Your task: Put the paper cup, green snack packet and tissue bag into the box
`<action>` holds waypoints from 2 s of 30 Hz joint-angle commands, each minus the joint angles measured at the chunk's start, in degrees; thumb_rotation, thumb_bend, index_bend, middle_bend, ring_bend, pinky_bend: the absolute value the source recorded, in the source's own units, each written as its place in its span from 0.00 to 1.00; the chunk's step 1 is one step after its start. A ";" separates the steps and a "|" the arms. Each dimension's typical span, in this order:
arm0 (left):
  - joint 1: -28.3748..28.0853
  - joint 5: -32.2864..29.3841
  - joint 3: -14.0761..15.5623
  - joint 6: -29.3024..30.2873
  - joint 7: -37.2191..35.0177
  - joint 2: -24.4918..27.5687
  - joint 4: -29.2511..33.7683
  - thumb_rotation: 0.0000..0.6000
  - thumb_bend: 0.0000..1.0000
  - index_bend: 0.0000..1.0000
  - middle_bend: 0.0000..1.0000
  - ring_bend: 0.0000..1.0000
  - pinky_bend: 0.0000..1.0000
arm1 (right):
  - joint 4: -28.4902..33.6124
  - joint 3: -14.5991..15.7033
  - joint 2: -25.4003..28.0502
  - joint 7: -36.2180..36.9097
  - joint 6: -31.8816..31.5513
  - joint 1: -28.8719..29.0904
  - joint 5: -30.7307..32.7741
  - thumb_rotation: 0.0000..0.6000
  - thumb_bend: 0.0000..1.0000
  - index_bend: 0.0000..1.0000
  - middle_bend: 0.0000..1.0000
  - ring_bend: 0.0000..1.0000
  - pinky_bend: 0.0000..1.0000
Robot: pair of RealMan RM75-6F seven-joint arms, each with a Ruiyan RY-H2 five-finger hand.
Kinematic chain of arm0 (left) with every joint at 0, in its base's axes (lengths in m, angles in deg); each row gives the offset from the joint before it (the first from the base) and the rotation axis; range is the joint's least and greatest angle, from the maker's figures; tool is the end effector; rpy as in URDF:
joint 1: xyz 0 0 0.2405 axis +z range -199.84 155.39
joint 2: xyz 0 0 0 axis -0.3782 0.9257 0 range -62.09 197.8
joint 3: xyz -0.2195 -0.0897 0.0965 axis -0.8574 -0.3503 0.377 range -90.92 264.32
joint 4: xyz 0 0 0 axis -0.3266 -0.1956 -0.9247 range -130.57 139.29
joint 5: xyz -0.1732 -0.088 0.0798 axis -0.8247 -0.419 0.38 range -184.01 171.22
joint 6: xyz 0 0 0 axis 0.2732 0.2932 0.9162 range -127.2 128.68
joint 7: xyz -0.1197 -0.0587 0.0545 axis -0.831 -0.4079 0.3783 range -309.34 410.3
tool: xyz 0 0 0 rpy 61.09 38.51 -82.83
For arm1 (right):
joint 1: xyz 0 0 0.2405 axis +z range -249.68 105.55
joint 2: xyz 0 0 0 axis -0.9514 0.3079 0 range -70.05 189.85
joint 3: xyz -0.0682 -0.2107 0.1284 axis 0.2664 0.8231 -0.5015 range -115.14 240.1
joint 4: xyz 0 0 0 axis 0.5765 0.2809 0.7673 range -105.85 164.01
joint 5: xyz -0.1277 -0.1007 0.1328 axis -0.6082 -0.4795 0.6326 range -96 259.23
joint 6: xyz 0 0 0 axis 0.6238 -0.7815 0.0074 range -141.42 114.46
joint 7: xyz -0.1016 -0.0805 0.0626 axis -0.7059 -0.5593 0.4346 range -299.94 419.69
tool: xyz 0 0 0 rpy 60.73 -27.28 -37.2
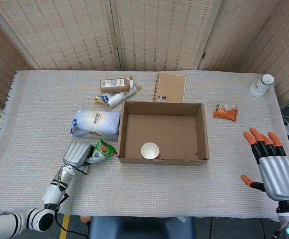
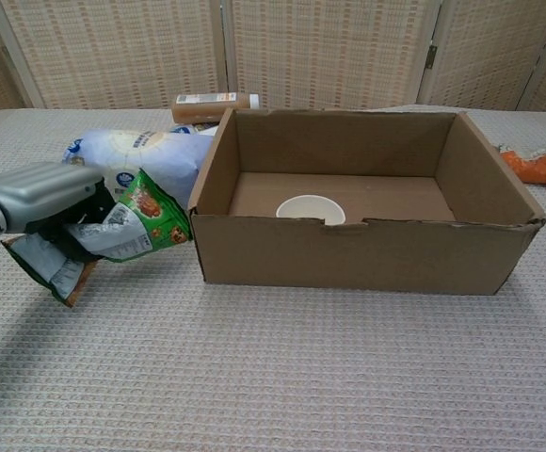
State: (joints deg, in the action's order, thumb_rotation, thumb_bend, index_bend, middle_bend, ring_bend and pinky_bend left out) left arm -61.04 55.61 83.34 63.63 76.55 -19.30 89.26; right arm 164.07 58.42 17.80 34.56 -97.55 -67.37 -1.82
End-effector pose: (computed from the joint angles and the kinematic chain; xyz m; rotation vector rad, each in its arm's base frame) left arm -0.1944 0.3216 -0.0044 -1.8182 -0.8425 -0.7660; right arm -0.1783 -0.1691 0.2138 1.4535 -0.8588 0.8378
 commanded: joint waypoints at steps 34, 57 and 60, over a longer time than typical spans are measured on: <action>-25.76 -15.62 -21.76 7.51 25.71 -6.15 13.61 1.00 0.43 0.83 0.96 0.80 0.92 | 0.00 0.87 -0.41 -0.65 1.37 0.47 0.35 1.00 0.08 0.04 0.00 0.00 0.00; -26.86 -22.65 -19.19 5.64 25.89 0.08 12.66 1.00 0.13 0.00 0.00 0.00 0.12 | 0.00 0.91 -0.54 -0.96 0.87 0.53 0.42 1.00 0.08 0.04 0.00 0.00 0.00; -24.59 -24.14 -17.45 5.12 26.13 4.48 12.60 1.00 0.13 0.00 0.00 0.00 0.12 | 0.00 1.06 -0.71 -1.19 0.99 0.53 0.28 1.00 0.08 0.04 0.00 0.00 0.00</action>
State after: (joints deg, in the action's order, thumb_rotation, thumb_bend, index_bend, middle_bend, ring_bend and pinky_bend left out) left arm -87.47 32.67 64.49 68.93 102.43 -17.76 101.62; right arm 164.07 59.46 17.10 33.37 -96.57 -66.83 -1.52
